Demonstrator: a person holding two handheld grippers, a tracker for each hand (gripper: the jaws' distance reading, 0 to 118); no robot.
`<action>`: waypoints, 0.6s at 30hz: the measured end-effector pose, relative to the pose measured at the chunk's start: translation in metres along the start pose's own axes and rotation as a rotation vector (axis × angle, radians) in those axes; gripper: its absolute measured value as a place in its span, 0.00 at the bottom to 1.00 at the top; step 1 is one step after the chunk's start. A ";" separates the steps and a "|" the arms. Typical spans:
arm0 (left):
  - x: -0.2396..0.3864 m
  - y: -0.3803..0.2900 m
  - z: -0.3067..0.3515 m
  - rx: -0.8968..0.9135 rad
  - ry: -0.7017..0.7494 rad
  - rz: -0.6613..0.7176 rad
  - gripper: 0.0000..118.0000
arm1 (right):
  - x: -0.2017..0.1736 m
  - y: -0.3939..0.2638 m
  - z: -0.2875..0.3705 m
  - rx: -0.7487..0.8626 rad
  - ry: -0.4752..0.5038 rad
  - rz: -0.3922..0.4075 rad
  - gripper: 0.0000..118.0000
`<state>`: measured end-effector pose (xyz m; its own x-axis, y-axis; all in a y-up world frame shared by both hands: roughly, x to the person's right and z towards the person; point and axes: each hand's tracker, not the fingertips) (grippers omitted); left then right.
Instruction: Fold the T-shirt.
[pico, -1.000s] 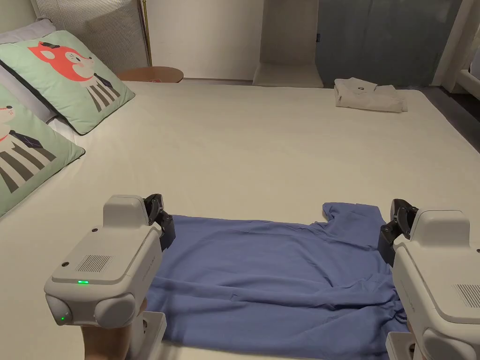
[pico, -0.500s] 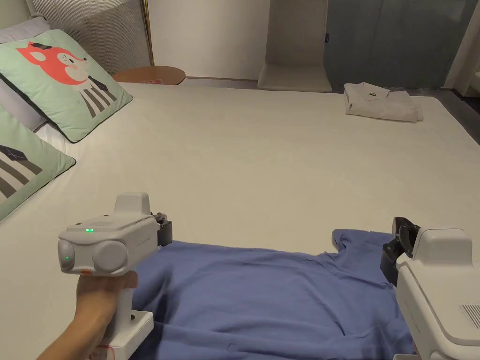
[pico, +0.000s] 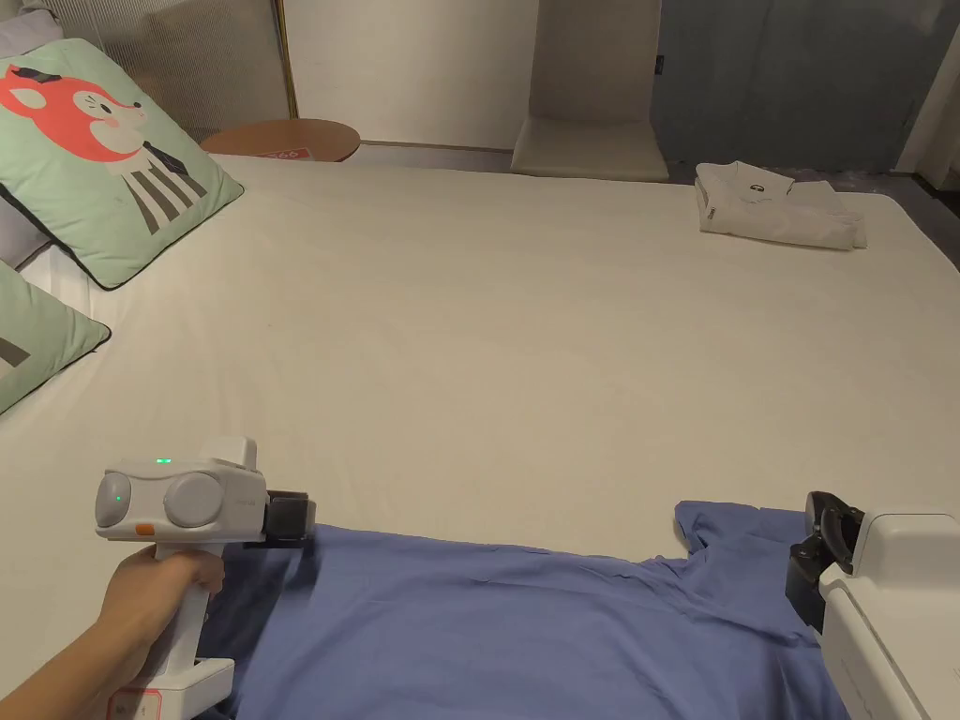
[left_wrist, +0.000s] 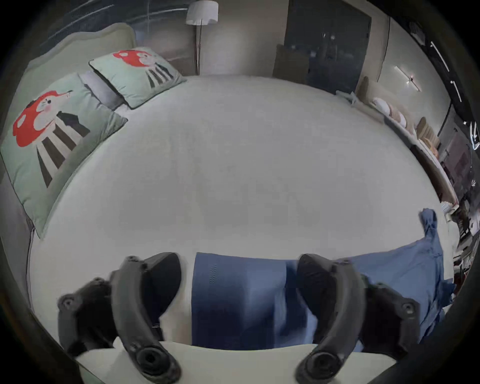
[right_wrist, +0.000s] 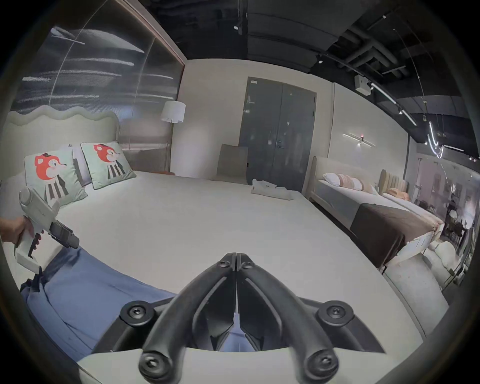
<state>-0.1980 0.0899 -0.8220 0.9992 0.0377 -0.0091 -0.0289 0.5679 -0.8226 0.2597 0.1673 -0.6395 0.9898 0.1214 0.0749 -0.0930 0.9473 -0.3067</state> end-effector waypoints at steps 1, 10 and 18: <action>0.001 -0.002 -0.004 -0.010 0.004 -0.008 0.64 | 0.001 -0.002 -0.002 -0.007 -0.002 0.001 0.01; 0.018 -0.011 0.018 0.093 0.007 -0.128 0.02 | 0.028 -0.007 -0.033 -0.158 0.004 -0.065 0.01; 0.008 -0.013 0.074 0.214 -0.063 -0.096 0.02 | 0.085 -0.025 -0.133 -0.473 -0.028 -0.197 0.78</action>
<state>-0.1916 0.1437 -0.7699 0.9943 0.0221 0.1045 0.0550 0.7326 -0.6785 0.3606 0.1146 -0.7516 0.9797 -0.0318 0.1980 0.1606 0.7162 -0.6792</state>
